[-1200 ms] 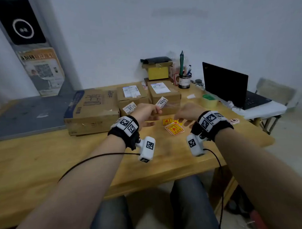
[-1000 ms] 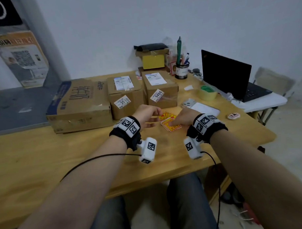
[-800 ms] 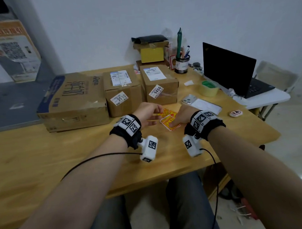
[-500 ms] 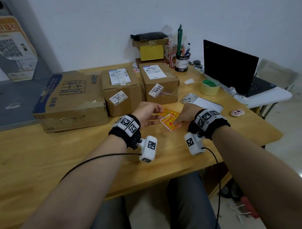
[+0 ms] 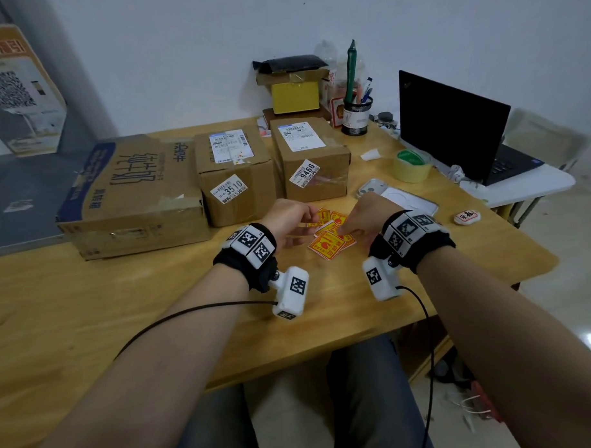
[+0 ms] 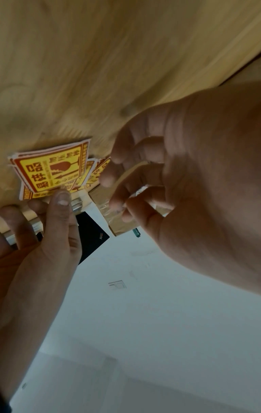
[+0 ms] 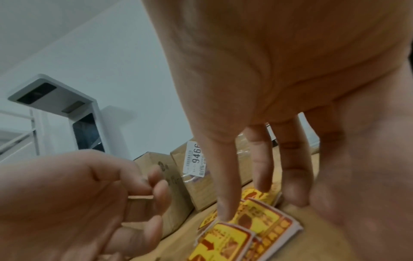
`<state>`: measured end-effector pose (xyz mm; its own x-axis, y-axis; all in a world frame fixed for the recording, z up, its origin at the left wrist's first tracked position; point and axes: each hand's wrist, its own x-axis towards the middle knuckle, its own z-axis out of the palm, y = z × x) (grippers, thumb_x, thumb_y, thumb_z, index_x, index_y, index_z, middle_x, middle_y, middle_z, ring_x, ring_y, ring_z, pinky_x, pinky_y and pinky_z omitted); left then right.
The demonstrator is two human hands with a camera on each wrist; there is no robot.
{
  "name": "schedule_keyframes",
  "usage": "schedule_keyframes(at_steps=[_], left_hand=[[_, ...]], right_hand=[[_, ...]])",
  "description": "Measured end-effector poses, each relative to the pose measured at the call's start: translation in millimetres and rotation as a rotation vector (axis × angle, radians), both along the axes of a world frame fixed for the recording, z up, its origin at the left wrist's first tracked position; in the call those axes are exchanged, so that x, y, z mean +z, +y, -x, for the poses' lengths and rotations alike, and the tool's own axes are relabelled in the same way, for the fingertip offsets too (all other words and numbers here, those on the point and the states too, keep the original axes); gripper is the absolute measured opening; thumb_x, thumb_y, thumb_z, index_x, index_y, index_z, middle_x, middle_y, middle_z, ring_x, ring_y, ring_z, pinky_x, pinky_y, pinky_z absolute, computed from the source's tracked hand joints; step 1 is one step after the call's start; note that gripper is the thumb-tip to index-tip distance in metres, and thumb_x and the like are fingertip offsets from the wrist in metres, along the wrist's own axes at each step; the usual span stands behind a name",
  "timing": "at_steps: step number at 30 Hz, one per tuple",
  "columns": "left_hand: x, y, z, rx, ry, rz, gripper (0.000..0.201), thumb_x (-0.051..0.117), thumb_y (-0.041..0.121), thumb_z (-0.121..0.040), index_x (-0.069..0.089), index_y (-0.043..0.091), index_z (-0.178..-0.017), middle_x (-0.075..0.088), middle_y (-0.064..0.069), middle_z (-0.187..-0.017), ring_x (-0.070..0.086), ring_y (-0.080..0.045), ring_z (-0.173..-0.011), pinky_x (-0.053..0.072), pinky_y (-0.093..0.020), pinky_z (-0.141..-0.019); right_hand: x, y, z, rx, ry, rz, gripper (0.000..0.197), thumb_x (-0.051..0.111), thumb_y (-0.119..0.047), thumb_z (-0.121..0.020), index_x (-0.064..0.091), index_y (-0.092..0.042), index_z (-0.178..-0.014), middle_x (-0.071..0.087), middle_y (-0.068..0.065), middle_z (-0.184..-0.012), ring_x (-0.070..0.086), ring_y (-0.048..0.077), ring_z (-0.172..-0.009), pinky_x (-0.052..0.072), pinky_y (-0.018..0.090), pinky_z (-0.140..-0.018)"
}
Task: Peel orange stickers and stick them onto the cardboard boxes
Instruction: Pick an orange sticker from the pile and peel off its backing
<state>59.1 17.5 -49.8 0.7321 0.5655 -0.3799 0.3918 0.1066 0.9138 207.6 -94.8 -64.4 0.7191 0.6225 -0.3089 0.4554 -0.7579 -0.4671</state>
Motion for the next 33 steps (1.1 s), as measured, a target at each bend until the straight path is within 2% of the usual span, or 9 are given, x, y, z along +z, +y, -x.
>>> schedule_keyframes(at_steps=[4,8,10,12,16,20,25,29,33], left_hand=[[1.3,-2.6,0.4,-0.021,0.098,-0.047,0.012,0.055,0.008,-0.091,0.061,0.012,-0.081,0.064,-0.002,-0.085,0.068,-0.026,-0.081,0.043,-0.025,-0.056],[4.6,-3.5,2.9,-0.018,0.128,-0.067,0.007,0.057,0.011,-0.094,0.063,0.013,-0.095,0.067,-0.001,-0.092,0.074,-0.028,-0.097,0.047,-0.031,-0.064],[6.6,-4.6,4.7,-0.017,0.13,-0.065,0.016,0.057,0.012,-0.094,0.065,0.01,-0.107,0.069,-0.002,-0.096,0.074,-0.028,-0.104,0.049,-0.032,-0.067],[8.0,-6.6,5.8,-0.019,0.13,-0.066,0.02,0.057,0.014,-0.094,0.065,0.009,-0.111,0.07,-0.002,-0.096,0.074,-0.028,-0.103,0.051,-0.034,-0.071],[7.9,-9.4,6.6,-0.019,0.124,-0.049,0.011,0.056,0.017,-0.096,0.064,0.012,-0.102,0.072,-0.003,-0.103,0.073,-0.026,-0.091,0.051,-0.032,-0.069],[6.8,-10.0,7.7,-0.018,0.122,-0.045,0.006,0.057,0.016,-0.095,0.063,0.015,-0.094,0.072,-0.004,-0.103,0.072,-0.025,-0.09,0.051,-0.032,-0.069],[6.0,-9.7,9.9,-0.023,0.117,-0.031,0.007,0.057,0.016,-0.095,0.063,0.013,-0.094,0.07,-0.004,-0.1,0.071,-0.026,-0.092,0.053,-0.034,-0.073],[3.2,-8.1,12.0,-0.023,0.109,-0.006,0.007,0.056,0.011,-0.095,0.062,0.013,-0.092,0.067,-0.005,-0.103,0.069,-0.027,-0.093,0.055,-0.039,-0.081],[0.0,-7.6,12.7,-0.03,0.058,0.022,0.007,0.055,0.01,-0.096,0.061,0.01,-0.099,0.062,-0.008,-0.1,0.068,-0.028,-0.091,0.057,-0.044,-0.087]], right_hand=[[6.5,5.7,11.4,0.066,-0.057,0.048,0.043,0.093,-0.043,-0.066,0.065,-0.01,-0.068,0.067,0.005,-0.068,0.063,0.021,-0.066,0.05,0.031,-0.065],[13.5,6.5,29.4,0.112,-0.17,0.102,0.051,0.094,-0.047,-0.064,0.056,-0.014,-0.071,0.064,0.003,-0.072,0.061,0.021,-0.068,0.047,0.028,-0.06],[13.9,5.0,36.8,0.121,-0.196,0.123,0.052,0.094,-0.046,-0.065,0.053,-0.015,-0.072,0.062,0.002,-0.071,0.06,0.019,-0.067,0.046,0.028,-0.058],[13.2,3.4,41.6,0.123,-0.213,0.14,0.051,0.093,-0.044,-0.066,0.051,-0.017,-0.073,0.06,0.001,-0.07,0.058,0.019,-0.066,0.043,0.028,-0.054],[15.7,3.6,45.7,0.123,-0.249,0.163,0.052,0.093,-0.041,-0.067,0.048,-0.017,-0.075,0.059,0.001,-0.072,0.059,0.02,-0.07,0.041,0.028,-0.052],[16.7,4.1,47.3,0.116,-0.244,0.181,0.051,0.094,-0.04,-0.068,0.049,-0.016,-0.076,0.058,0.002,-0.072,0.061,0.023,-0.075,0.045,0.029,-0.059],[16.1,3.4,48.2,0.133,-0.221,0.163,0.045,0.093,-0.035,-0.07,0.064,-0.011,-0.095,0.061,0.003,-0.075,0.063,0.024,-0.077,0.048,0.03,-0.064],[15.5,4.1,47.8,0.13,-0.182,0.141,0.046,0.094,-0.031,-0.07,0.069,-0.008,-0.101,0.072,0.008,-0.088,0.07,0.028,-0.083,0.058,0.037,-0.073],[19.0,0.8,40.2,0.078,-0.045,0.044,0.03,0.089,-0.02,-0.077,0.074,-0.004,-0.098,0.075,0.013,-0.088,0.067,0.024,-0.071,0.062,0.04,-0.073]])
